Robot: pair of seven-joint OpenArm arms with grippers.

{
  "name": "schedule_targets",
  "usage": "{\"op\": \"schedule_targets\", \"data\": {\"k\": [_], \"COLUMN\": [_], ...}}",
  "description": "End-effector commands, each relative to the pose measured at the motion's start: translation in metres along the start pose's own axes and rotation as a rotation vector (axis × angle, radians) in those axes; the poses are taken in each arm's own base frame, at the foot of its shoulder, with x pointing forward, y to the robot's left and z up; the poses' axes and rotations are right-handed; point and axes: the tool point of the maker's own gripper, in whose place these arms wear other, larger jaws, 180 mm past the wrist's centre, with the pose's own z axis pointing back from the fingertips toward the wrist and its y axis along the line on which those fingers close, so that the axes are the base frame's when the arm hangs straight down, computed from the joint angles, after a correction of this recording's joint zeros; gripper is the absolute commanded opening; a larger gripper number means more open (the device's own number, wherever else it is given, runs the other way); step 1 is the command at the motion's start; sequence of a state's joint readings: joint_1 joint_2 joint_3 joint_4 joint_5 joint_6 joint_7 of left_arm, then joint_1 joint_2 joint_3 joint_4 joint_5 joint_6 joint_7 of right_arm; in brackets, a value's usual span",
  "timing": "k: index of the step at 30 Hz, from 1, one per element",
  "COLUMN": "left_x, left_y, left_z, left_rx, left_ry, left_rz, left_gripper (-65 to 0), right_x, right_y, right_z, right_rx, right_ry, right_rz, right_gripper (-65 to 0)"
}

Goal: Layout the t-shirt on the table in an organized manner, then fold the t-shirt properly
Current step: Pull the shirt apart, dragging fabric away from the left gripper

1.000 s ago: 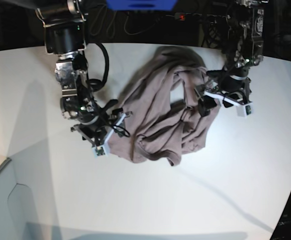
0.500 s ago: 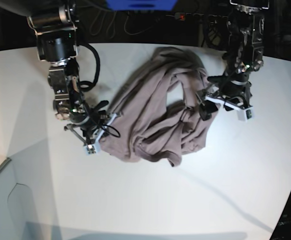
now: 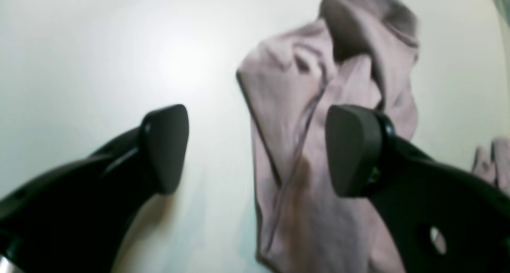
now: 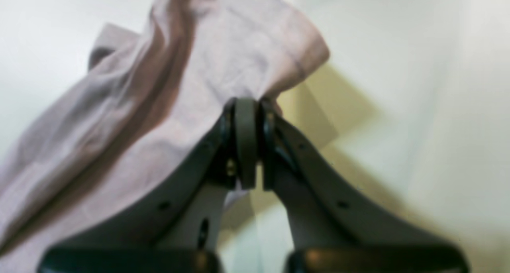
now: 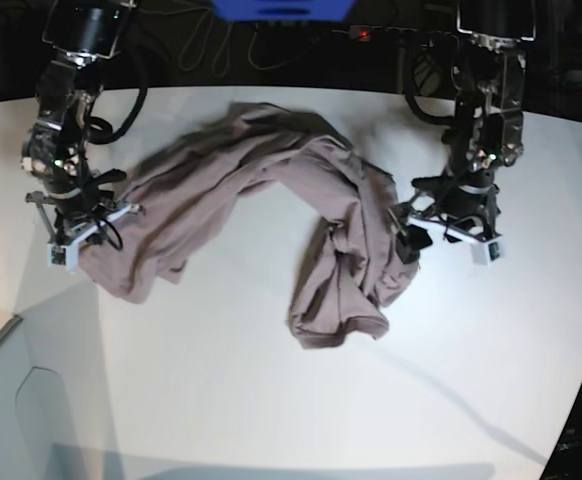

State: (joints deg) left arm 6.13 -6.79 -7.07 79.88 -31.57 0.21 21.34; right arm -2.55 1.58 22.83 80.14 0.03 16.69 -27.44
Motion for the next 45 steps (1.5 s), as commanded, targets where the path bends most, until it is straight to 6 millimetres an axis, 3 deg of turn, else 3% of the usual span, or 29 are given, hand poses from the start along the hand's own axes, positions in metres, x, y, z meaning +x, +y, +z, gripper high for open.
{"op": "schedule_targets", "data": {"k": [1, 5, 11, 18, 21, 30, 32, 34, 39, 40, 45], "left_x": [0.011, 0.018, 0.021, 0.032, 0.022, -0.006, -0.007, -0.005, -0.006, -0.006, -0.002], "left_y": [-0.007, -0.014, -0.039, -0.077, -0.086, -0.098, -0.099, -0.101, -0.100, -0.101, -0.103], "left_z": [-0.001, -0.002, -0.007, -0.015, -0.024, -0.041, -0.041, -0.040, -0.040, -0.039, -0.029], "left_rx": [-0.020, -0.035, -0.093, -0.174, -0.189, -0.191, -0.194, -0.199, -0.198, -0.200, -0.213], "left_ry": [-0.034, -0.049, -0.050, -0.065, -0.028, 0.047, 0.048, 0.044, 0.050, 0.051, 0.028], "left_rz": [-0.001, 0.009, -0.019, -0.062, -0.081, -0.058, -0.058, -0.053, -0.051, -0.051, -0.052], "left_gripper": [-13.0, -13.0, -13.0, -13.0, -13.2, -14.2, -19.5, -28.8, -61.8, -65.0, -65.0], "right_x": [0.012, 0.008, 0.001, -0.006, -0.006, -0.007, -0.007, -0.008, -0.006, -0.007, -0.005], "right_y": [-0.011, -0.042, -0.055, -0.058, -0.059, -0.057, -0.056, -0.056, -0.055, -0.055, -0.055], "right_z": [0.004, 0.009, 0.015, 0.017, 0.018, 0.017, 0.017, 0.017, 0.016, 0.015, 0.015], "right_rx": [-0.023, -0.094, -0.119, -0.126, -0.127, -0.123, -0.122, -0.122, -0.119, -0.119, -0.118], "right_ry": [-0.041, -0.042, -0.029, -0.016, -0.016, -0.014, -0.013, -0.012, -0.014, -0.012, -0.015], "right_rz": [-0.006, -0.062, -0.050, -0.051, -0.052, -0.050, -0.052, -0.052, -0.054, -0.054, -0.055], "right_gripper": [-65.0, -65.0, -64.7, -43.8, -39.7, -39.5, -39.5, -39.5, -39.5, -39.5, -39.5]}}
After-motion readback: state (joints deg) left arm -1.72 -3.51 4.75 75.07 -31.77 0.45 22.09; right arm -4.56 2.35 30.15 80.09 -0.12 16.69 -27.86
